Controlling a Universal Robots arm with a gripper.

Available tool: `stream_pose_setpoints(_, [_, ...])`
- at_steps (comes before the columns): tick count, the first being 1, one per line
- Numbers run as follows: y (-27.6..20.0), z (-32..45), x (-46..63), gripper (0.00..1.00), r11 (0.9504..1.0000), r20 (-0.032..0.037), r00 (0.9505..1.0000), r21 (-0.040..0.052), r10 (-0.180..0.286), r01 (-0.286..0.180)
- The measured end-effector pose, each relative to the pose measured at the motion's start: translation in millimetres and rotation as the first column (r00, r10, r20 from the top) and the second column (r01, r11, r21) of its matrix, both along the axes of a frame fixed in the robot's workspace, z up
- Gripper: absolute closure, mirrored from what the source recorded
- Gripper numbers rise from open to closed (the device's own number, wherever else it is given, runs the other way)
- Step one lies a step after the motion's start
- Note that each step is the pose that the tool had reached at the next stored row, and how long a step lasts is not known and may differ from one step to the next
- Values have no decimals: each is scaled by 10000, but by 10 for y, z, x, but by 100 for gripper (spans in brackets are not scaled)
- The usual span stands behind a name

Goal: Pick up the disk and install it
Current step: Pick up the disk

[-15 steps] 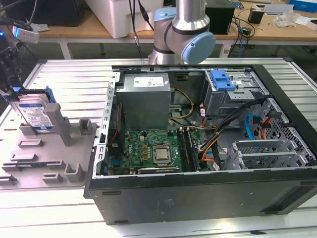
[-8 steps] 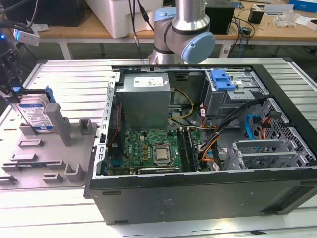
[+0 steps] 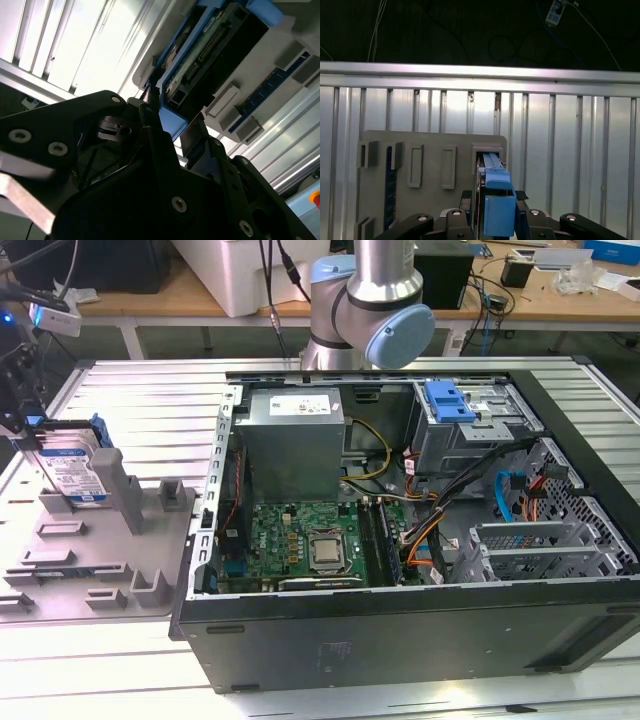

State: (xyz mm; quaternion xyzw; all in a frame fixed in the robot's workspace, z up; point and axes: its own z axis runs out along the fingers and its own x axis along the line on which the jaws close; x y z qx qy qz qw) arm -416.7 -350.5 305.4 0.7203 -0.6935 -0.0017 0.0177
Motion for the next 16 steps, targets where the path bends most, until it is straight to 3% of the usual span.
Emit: stream_pose_setpoints(16, [12,-56,-8,56,10000,6,10000,0,0,0])
